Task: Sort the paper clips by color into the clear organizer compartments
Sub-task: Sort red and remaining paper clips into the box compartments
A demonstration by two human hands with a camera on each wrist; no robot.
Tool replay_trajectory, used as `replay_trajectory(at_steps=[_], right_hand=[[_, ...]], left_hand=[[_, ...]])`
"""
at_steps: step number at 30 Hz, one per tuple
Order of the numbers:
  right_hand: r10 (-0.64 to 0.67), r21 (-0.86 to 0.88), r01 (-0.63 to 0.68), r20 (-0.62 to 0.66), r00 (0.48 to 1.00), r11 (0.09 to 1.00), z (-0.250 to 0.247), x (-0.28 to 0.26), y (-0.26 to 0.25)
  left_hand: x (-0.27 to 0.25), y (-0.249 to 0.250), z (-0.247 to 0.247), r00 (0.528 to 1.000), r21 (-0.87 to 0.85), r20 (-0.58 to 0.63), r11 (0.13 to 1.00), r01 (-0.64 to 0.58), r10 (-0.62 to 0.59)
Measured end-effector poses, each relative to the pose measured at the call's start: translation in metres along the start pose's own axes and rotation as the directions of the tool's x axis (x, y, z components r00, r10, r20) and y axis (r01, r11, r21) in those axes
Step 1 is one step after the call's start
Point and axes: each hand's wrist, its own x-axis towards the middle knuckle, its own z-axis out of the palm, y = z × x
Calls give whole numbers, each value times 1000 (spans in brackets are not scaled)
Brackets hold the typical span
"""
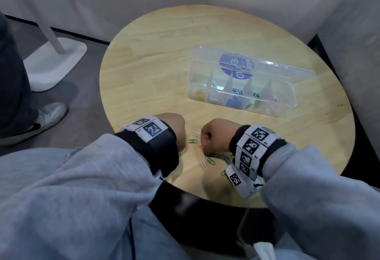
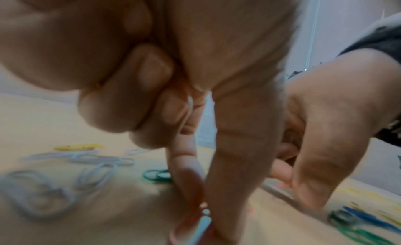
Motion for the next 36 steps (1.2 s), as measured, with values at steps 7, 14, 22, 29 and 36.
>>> replay_trajectory(at_steps=[7,14,22,29,36], right_hand=[[24,998,20,-22,999,61,-25,-9,35],[11,996,16,-16,1000,-85,-16,-5,35],[-31,684,-15,55,998,729,-9,6,-3],[-94,16,95,-11,995,995,3,16,-30],[-148,-196,146,6,989,970,4,22,-37]], left_hand=[[1,-11,1,1000,-216,-6,976,-29,28],[-3,-33,-34,994,-865,-25,495,-74,105],[-7,-62,-49,985,-978,-164,-135,-156,46],[-8,-65,-54,986,-944,-165,-292,-152,19],[-3,-57,-57,992,-913,-126,-393,-107,22]])
